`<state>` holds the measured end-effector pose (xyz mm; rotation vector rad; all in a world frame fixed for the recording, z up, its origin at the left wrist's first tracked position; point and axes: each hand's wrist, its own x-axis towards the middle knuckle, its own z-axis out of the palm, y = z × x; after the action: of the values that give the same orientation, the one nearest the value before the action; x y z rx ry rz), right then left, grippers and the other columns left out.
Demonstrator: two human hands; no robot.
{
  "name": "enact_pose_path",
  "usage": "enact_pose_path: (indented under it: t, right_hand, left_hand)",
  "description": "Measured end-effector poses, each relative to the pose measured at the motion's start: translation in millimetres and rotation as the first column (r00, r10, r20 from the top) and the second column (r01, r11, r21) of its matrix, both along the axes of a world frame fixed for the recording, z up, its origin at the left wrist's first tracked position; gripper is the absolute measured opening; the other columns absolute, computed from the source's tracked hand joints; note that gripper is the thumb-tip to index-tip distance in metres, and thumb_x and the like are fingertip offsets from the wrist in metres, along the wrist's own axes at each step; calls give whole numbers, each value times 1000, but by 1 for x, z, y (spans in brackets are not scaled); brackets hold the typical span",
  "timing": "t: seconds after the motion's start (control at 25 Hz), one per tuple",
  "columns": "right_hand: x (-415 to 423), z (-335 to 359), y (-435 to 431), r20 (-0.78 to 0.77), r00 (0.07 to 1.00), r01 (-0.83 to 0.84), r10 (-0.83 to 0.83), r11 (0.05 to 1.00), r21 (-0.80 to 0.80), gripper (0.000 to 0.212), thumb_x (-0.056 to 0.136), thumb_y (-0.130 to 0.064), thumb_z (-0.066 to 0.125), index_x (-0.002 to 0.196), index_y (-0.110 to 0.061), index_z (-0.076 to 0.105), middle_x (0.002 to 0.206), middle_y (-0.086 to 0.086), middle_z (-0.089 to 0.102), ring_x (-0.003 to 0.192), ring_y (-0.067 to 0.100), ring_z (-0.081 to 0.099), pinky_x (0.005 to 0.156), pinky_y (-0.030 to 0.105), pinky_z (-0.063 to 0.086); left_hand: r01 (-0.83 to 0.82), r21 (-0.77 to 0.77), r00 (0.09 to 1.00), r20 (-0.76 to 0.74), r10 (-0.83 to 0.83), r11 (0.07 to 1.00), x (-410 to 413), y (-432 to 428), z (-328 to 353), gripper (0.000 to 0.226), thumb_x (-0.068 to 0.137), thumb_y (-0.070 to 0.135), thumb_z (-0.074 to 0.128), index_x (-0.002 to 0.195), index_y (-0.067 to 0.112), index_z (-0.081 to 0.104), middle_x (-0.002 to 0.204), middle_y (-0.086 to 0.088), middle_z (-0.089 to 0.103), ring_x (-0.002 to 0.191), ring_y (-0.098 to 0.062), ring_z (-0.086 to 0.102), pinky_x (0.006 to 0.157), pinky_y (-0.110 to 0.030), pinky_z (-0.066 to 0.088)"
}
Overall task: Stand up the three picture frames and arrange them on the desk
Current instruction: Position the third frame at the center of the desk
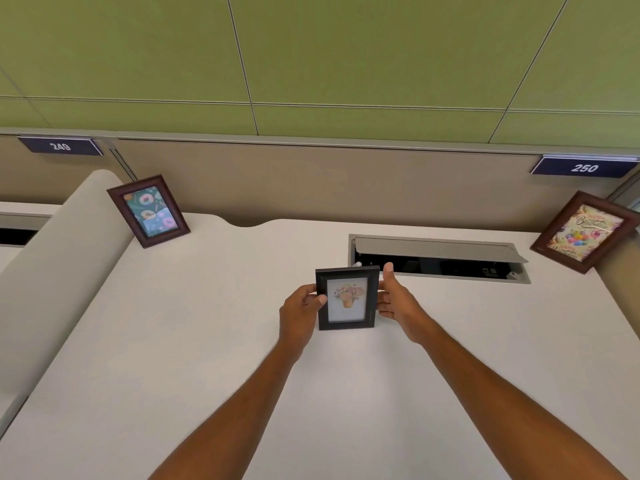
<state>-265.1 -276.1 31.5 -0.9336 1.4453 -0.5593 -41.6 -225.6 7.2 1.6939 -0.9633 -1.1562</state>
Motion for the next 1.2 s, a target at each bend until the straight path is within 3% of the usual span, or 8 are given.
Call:
enact_pose_path:
  t: [0.2,0.32,0.56,0.68,0.76,0.84,1.08,1.2]
  right_hand:
    - [10,-3,-7,25,999,21,-21,1000,15,101,83,-89,25,152,-21,56,151,12,64,138,36,61,121,53,45]
    - [11,-3,-10,56,997,48,-49,999,14,96,82,-89,26,146,-25,60,147,12,67,134,35,64,118,52,47]
    - [18,0,-12,97,989,106,-108,994,21,82,81,-88,27,131,-33,61,145,10,69,135,36,63,117,55,47]
    - [21,1,-13,113,986,123,-125,992,24,78,81,-88,27,120,-35,69,133,6,75,132,34,66,116,54,49]
    - [22,0,-13,117,986,113,-115,993,19,85,82,-89,28,131,-32,67,137,6,73,133,33,65,119,54,47]
    - [23,-2,-15,120,987,106,-108,994,18,90,82,-89,29,141,-29,63,142,7,71,134,32,65,120,53,47]
    - [32,2,-30,147,984,97,-99,995,22,100,80,-90,33,151,-24,59,143,7,70,134,30,65,119,51,47]
    - [44,11,-48,156,983,99,-96,995,-12,98,81,-89,33,151,-26,59,143,6,70,136,29,64,120,55,46]
  left_hand:
    - [-1,-34,1000,-22,0,999,6,-4,-9,20,103,22,68,103,39,78,104,9,83,103,-21,75,88,-40,58]
    - [5,-31,999,-37,-6,999,8,-5,-9,25,103,21,68,100,43,79,100,14,83,104,-22,75,86,-39,59]
    - [21,-19,999,-29,-22,1000,9,-5,-9,21,103,18,67,114,31,81,110,-1,84,111,-35,74,96,-56,60]
    - [20,-31,999,-42,-21,999,9,-6,-9,23,104,19,66,107,38,80,108,2,84,109,-32,75,87,-47,62]
    - [12,-34,999,-50,-13,999,10,-7,-9,23,104,19,66,107,38,79,108,4,84,110,-29,75,84,-39,60]
    - [7,-34,999,-51,-9,999,12,-10,-11,21,104,19,66,111,34,79,110,3,84,110,-29,75,88,-40,59]
    - [7,-53,1000,-27,-9,999,25,-32,-6,21,104,20,67,122,23,79,114,1,82,107,-23,75,78,-26,55]
    - [6,-77,1000,-3,-6,997,35,-53,5,17,105,20,67,115,29,77,109,6,80,104,-18,74,75,-23,55]
